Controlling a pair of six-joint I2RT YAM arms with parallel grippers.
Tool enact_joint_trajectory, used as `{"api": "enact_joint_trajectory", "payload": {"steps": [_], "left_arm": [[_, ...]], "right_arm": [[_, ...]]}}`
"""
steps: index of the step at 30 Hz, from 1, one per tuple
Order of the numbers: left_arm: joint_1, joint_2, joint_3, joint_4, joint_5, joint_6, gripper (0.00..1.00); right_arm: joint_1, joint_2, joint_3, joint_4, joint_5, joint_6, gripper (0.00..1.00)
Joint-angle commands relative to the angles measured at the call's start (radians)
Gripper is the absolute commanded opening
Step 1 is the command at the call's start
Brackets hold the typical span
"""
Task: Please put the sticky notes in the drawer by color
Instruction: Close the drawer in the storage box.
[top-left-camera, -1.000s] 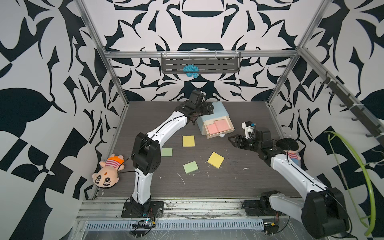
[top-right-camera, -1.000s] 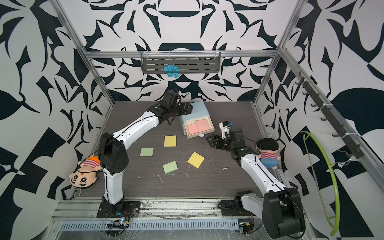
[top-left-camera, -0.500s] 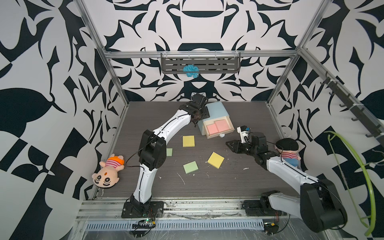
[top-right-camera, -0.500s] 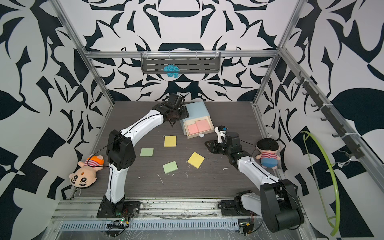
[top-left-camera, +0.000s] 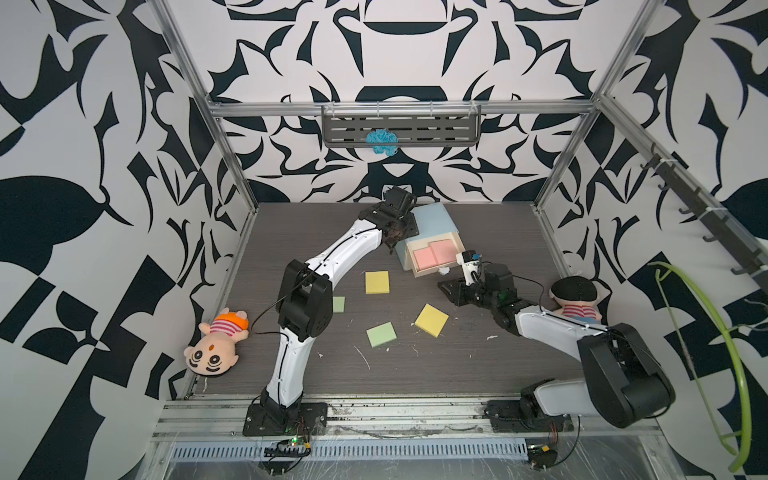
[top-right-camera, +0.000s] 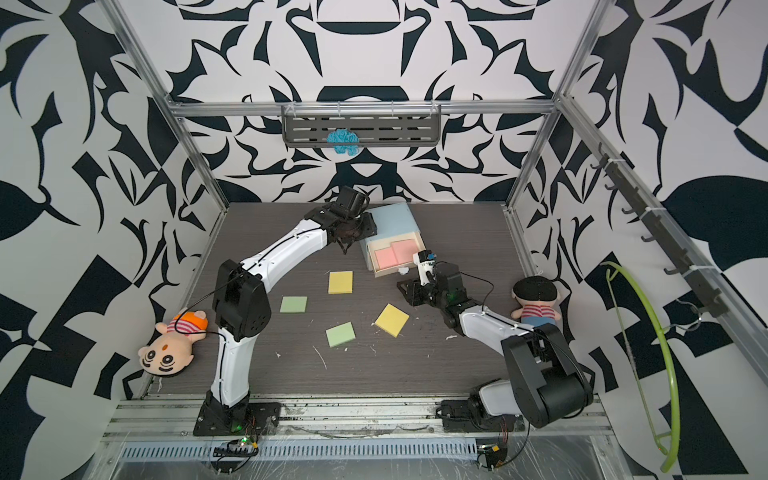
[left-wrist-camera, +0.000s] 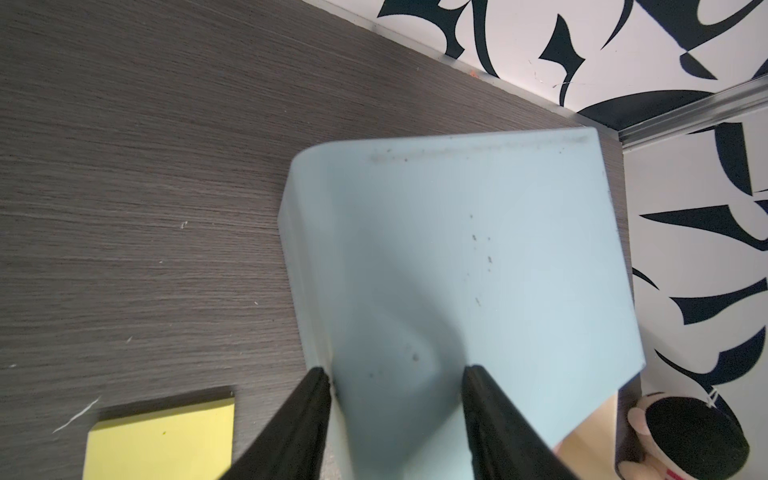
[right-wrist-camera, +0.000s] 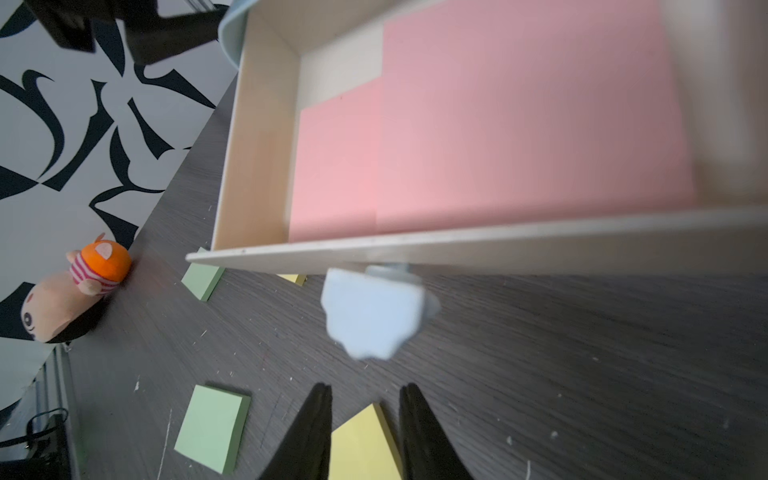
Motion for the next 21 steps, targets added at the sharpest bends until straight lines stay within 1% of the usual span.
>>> {"api": "enact_joint_trajectory", "payload": {"steps": [1,13,21], "left_arm": [[0.0,0.019,-0.031,-0.101,-0.013,0.01,0.56],[-0.001,0.019,-0.037,-0.098,0.015,0.023,0.56],[0.0,0.023,-0.034,-0.102,0.029,0.033,0.56]], "right_arm": [[0.001,-0.01,0.053,0.097,0.067,-0.023,0.32],[0.001,-0.016,0.11,0.116,0.061,-0.026,0.25],[0.001,0.077,0.198,0.129,0.059,-0.019,0.24]]}}
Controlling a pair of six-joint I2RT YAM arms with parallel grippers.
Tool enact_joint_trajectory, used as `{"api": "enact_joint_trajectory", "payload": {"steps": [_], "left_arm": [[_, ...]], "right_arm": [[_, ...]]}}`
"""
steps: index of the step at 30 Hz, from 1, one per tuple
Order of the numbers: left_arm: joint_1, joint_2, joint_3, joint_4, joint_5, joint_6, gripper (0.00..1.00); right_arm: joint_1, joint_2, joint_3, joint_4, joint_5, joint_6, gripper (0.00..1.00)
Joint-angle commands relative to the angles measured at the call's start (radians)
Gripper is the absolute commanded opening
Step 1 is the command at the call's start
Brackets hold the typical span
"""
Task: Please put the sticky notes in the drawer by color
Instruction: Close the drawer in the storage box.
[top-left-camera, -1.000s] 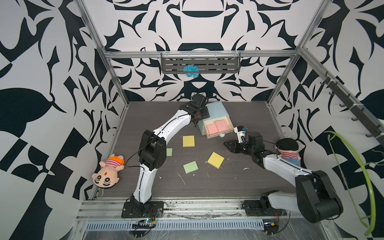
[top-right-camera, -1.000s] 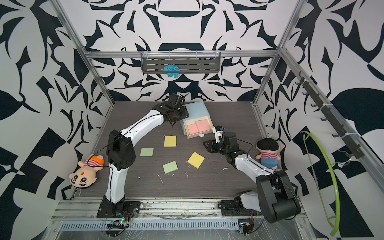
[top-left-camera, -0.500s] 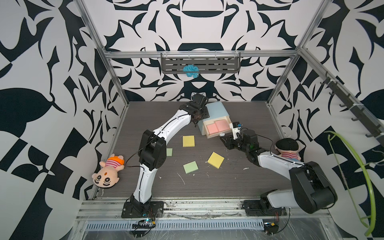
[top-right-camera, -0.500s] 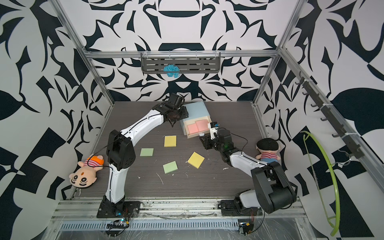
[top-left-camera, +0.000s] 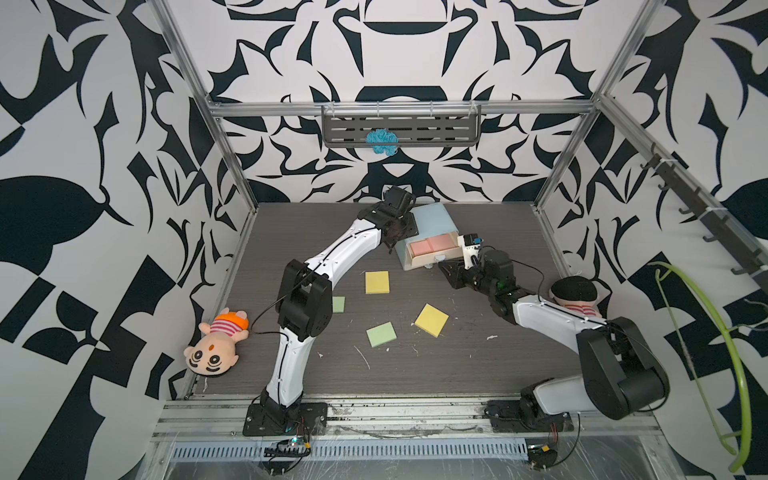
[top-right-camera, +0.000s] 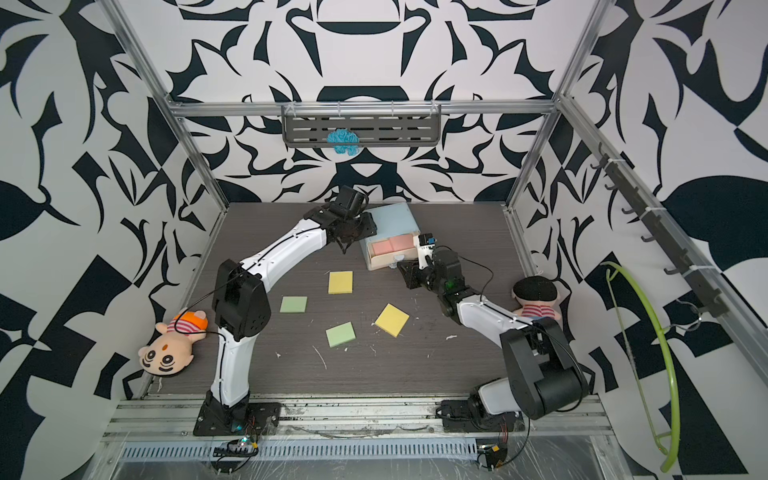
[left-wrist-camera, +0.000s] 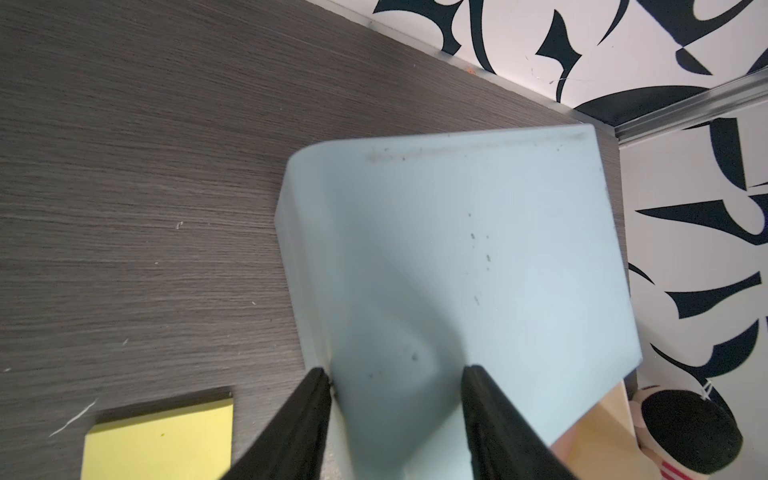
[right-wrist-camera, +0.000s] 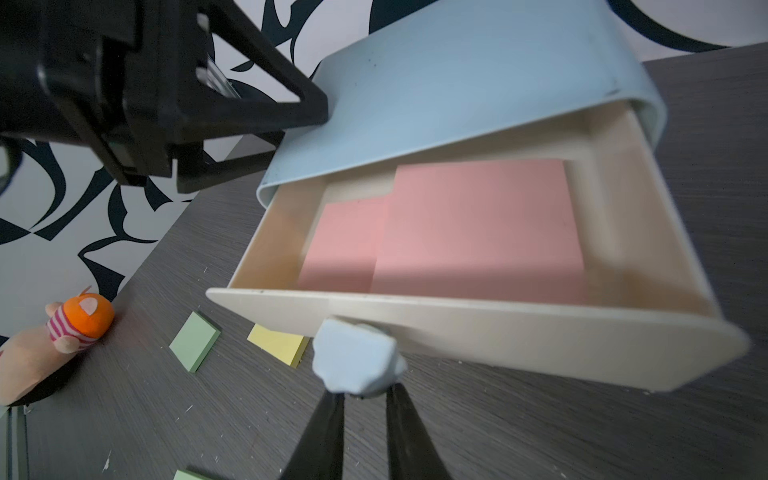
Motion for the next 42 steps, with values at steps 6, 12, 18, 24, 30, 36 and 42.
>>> {"api": "enact_joint_trajectory", "payload": {"steps": [6,12,18,24,30,36,42], "left_arm": [[0.0,0.023,-0.031,-0.109,0.01,0.032,0.56],[-0.001,0.028,-0.033,-0.11,0.017,0.037,0.56],[-0.001,0.028,-0.036,-0.112,0.017,0.043,0.56],[0.0,0.026,-0.037,-0.106,0.02,0.048,0.57],[0.001,0.034,-0.032,-0.105,0.03,0.046,0.56],[0.001,0.023,-0.047,-0.104,0.027,0.046,0.57],[0.001,0.029,-0.055,-0.101,0.027,0.049,0.57]], "right_arm": [[0.002,0.12,0.158,0.086,0.03,-0.018,0.22],[0.003,0.203,0.236,0.095,0.062,-0.008,0.21],[0.006,0.2,0.208,0.116,0.085,0.014,0.31],[0.005,0.147,0.061,0.142,0.172,0.053,0.45],[0.006,0.242,0.057,0.269,0.152,0.135,0.52],[0.007,0.359,0.108,0.401,0.125,0.229,0.52],[0.009,0.427,0.137,0.486,0.1,0.28,0.52]]}}
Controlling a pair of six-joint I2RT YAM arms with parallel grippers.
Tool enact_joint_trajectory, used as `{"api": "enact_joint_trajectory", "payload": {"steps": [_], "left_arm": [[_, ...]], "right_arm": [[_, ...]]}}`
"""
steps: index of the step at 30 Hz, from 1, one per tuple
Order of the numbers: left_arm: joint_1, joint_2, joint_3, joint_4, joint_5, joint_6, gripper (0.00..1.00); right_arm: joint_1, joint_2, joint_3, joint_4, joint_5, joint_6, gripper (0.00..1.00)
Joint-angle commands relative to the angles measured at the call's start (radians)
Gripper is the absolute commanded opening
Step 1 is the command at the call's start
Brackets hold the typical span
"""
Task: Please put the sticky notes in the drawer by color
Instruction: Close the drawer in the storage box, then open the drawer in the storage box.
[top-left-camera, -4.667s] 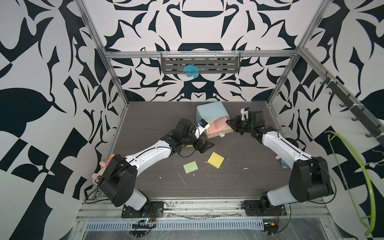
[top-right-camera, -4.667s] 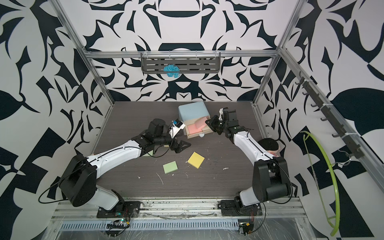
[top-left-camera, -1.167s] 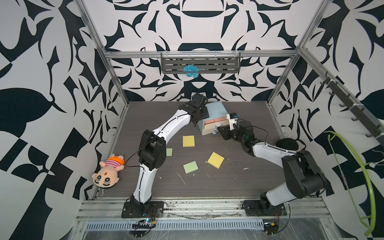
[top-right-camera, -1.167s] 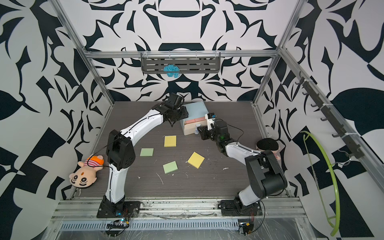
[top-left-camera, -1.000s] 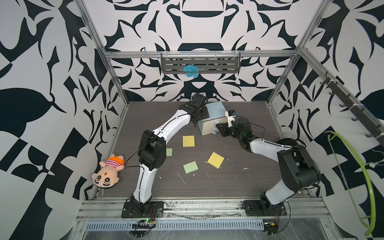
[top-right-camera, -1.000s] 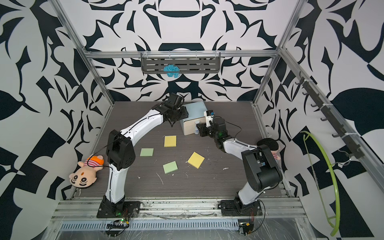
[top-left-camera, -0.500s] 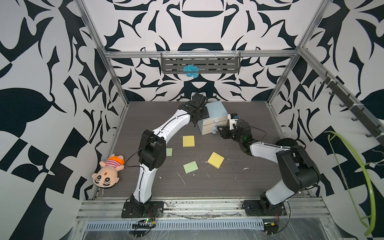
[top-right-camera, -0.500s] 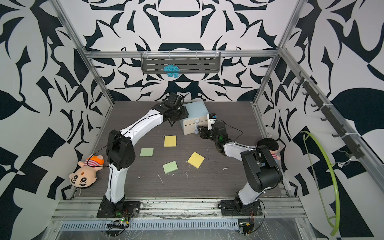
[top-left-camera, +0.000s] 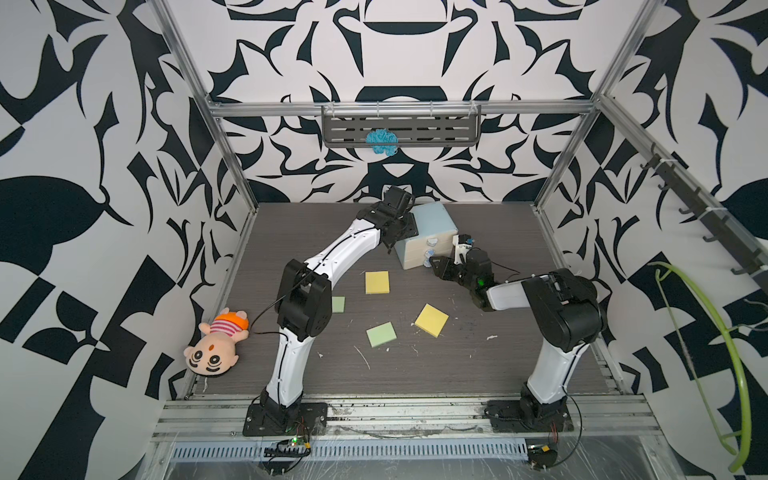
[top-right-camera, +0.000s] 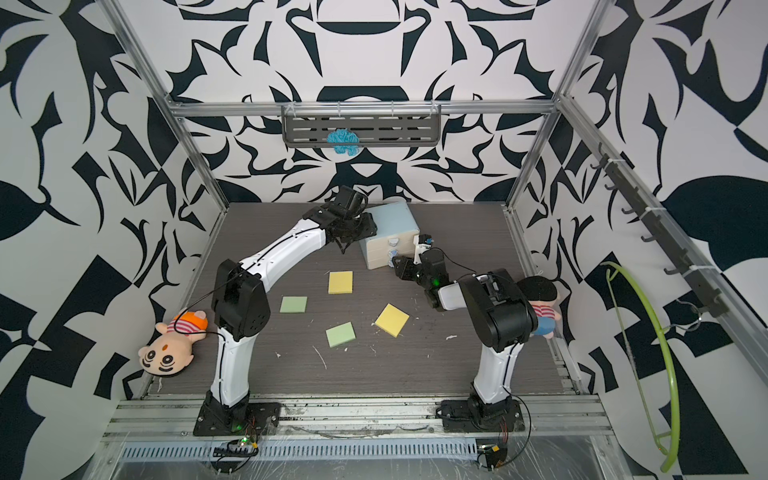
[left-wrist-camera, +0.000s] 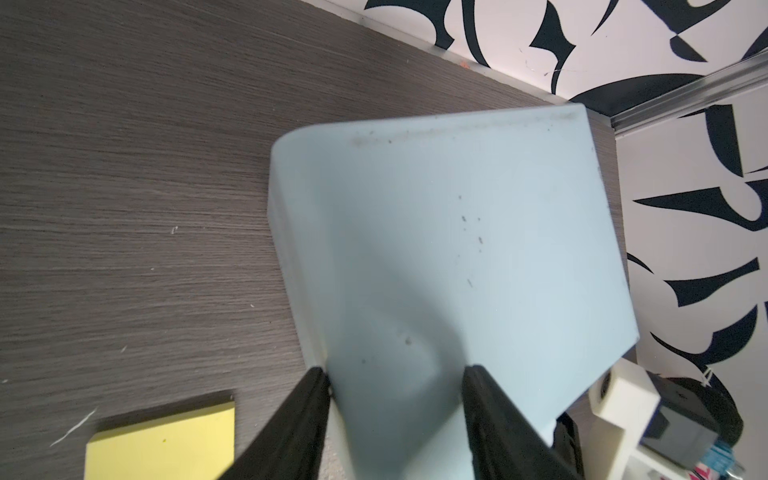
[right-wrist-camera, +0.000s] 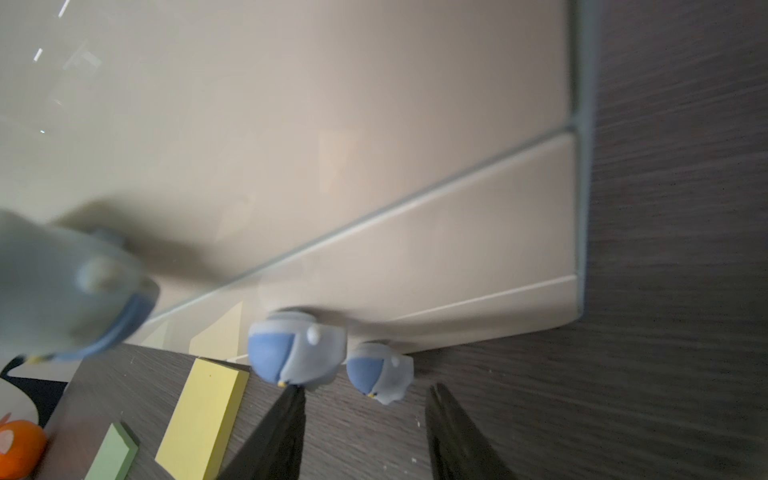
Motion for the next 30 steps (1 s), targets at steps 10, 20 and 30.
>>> {"api": "enact_joint_trajectory", "payload": {"steps": [10,20,30], "left_arm": [[-0.001,0.037,-0.046,-0.105,0.014,0.021,0.57],[-0.001,0.036,-0.049,-0.106,0.021,0.024,0.57],[0.0,0.033,-0.052,-0.102,0.021,0.024,0.57]], "right_arm": [[0.021,-0.007,0.033,0.168,-0.01,0.043,0.52],[0.024,0.049,0.098,0.169,-0.009,0.04,0.37],[0.028,-0.005,0.017,0.171,-0.012,0.024,0.25]]}}
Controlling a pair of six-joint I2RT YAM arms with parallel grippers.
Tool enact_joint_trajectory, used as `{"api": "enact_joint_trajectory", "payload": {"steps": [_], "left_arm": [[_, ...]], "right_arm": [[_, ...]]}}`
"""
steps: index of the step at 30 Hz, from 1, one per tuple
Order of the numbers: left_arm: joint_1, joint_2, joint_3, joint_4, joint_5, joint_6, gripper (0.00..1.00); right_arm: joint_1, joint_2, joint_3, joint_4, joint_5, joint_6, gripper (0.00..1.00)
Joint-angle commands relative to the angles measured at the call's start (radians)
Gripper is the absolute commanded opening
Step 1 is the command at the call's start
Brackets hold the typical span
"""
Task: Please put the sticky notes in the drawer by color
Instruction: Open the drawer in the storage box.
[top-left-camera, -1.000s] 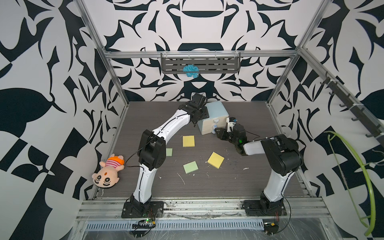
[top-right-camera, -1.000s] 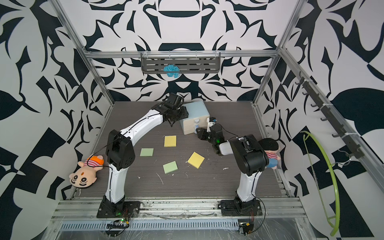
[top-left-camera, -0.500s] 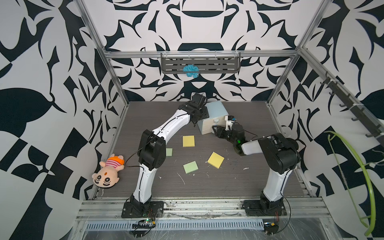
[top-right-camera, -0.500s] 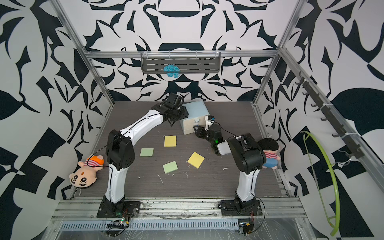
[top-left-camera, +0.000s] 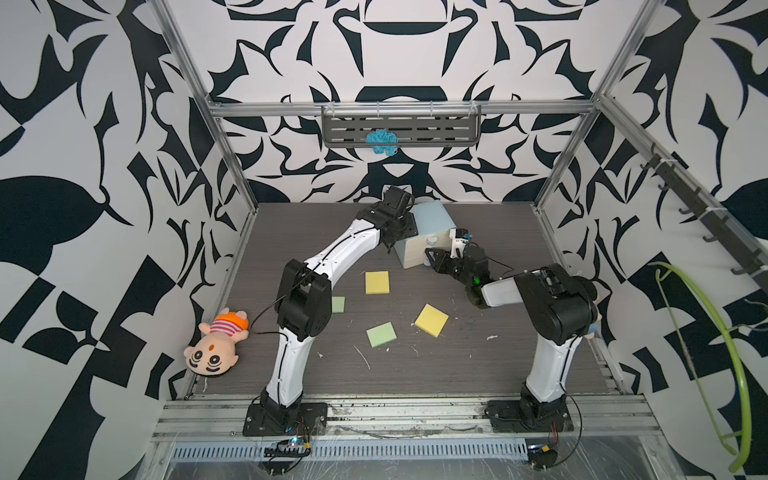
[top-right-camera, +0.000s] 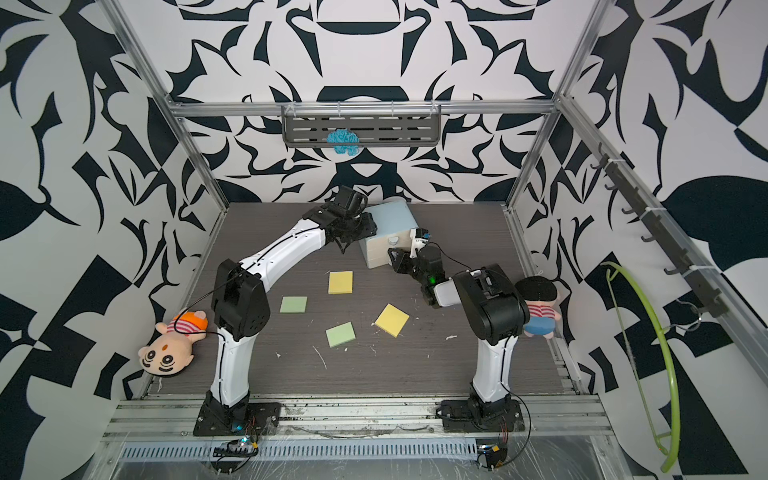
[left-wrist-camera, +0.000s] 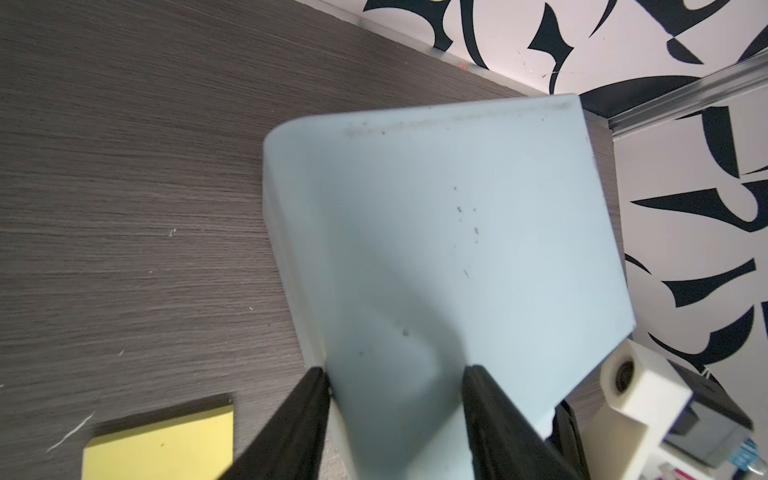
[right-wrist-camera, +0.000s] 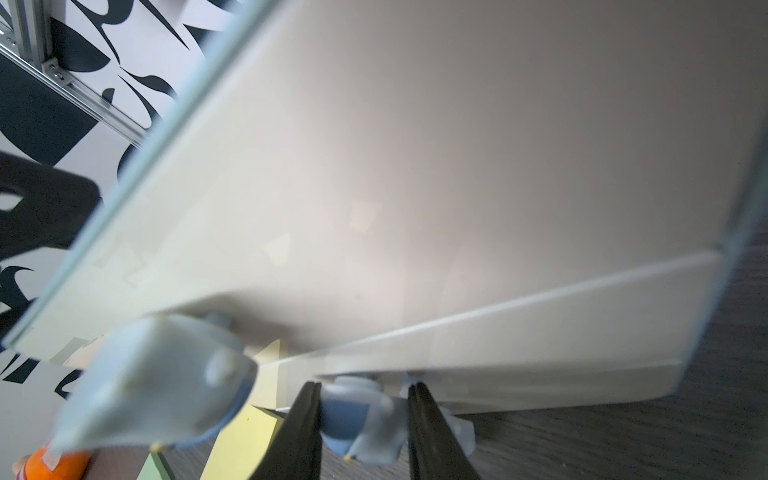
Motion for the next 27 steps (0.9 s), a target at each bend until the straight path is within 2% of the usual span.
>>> {"api": "enact_joint_trajectory", "payload": {"steps": [1,13,23,25,27], "left_arm": [[-0.001,0.033,-0.048,-0.11,0.016,0.023,0.57],[-0.001,0.026,-0.051,-0.11,0.017,0.025,0.57],[-0.002,0.024,-0.038,-0.101,0.027,0.042,0.56],[-0.001,0.025,-0.039,-0.101,0.03,0.042,0.56],[0.0,0.025,-0.039,-0.1,0.036,0.047,0.56]], "right_arm": [[0.011,-0.066,-0.041,0.044,0.002,-0.016,0.25],[0.014,-0.258,-0.239,-0.024,0.02,-0.064,0.25],[0.014,-0.334,-0.277,-0.088,0.029,-0.082,0.26],[0.014,-0.335,-0.271,-0.104,0.029,-0.094,0.27],[0.014,-0.334,-0.266,-0.109,0.021,-0.095,0.33]]}}
